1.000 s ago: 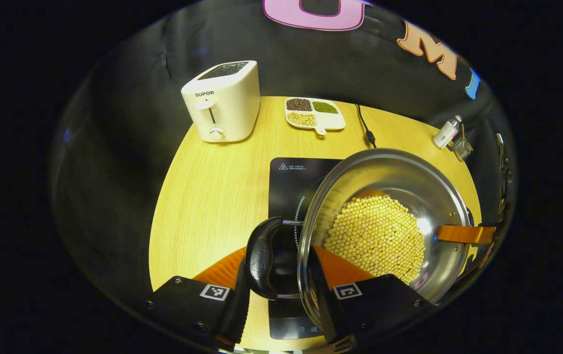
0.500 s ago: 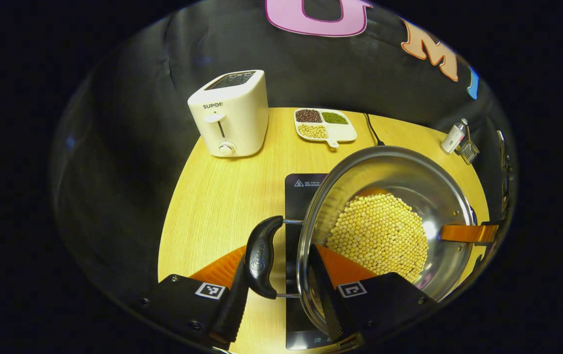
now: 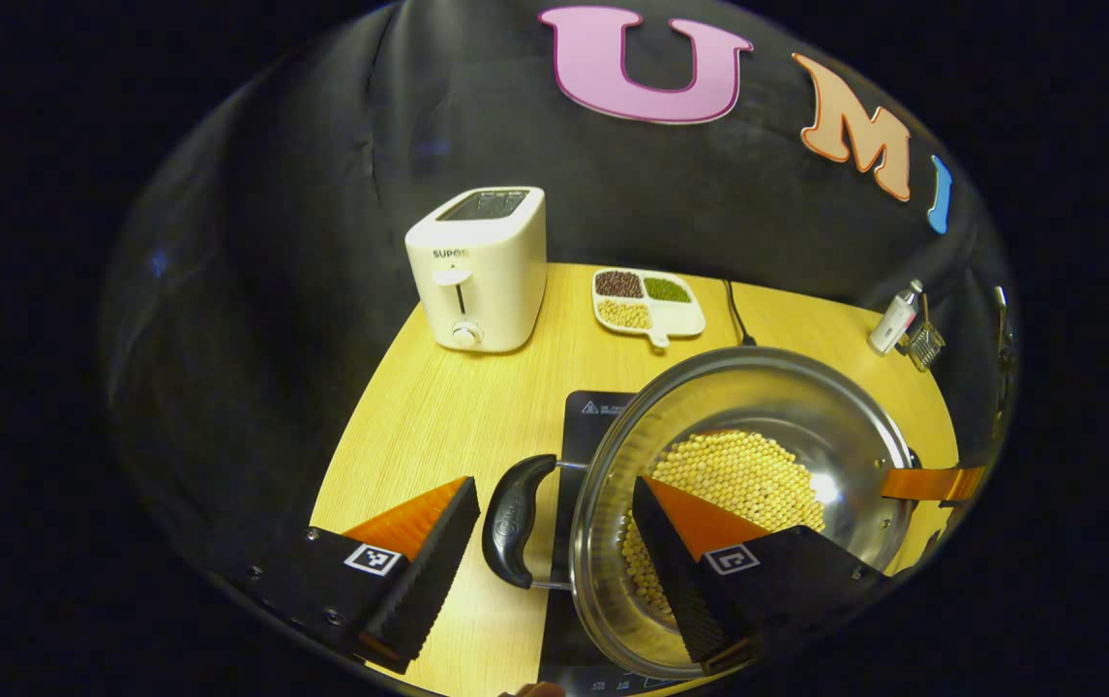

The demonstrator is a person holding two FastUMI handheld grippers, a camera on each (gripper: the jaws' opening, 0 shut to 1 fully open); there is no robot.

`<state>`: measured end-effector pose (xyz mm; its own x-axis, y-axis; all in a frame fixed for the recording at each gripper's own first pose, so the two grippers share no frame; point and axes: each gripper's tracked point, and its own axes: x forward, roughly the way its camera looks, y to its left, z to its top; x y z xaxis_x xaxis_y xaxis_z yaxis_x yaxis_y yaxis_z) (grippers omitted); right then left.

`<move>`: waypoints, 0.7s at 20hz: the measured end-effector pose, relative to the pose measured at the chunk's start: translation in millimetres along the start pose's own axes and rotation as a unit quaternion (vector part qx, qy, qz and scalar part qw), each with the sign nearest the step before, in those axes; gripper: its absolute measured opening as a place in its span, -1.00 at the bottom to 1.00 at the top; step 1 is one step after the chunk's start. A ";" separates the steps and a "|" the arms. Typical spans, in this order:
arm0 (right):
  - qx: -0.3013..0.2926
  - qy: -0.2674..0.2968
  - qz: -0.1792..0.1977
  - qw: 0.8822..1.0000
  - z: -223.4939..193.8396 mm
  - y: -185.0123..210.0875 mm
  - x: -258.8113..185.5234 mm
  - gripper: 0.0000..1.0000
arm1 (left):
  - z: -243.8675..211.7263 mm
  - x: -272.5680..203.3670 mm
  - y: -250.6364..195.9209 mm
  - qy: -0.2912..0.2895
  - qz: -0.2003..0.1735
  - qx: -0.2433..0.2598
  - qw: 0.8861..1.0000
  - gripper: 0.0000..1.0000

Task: First push the handle of the pot to place it horizontally, then grasp the pot with both hands and set it on the induction cooktop.

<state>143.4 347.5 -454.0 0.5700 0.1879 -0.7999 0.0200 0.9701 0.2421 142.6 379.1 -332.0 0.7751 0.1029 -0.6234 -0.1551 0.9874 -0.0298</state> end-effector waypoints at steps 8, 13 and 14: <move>-0.028 -0.133 0.007 0.991 55.7 -30.2 -97.5 0.84 | 37.8 -67.7 -44.8 -0.092 0.013 -0.004 0.996 0.94; -0.033 -0.182 0.023 0.982 79.5 -72.8 -173.3 0.99 | 53.3 -121.1 -97.6 -0.141 0.031 -0.008 0.990 0.94; -0.040 -0.191 0.023 0.981 84.4 -83.2 -189.0 0.83 | 60.5 -135.4 -113.3 -0.155 0.032 -0.011 0.987 0.94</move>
<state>103.3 218.2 -276.6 0.8349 0.1761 -0.5215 -0.0694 0.9736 0.2176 92.3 260.6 -196.9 0.9132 0.2007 -0.3547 -0.2212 0.9751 -0.0175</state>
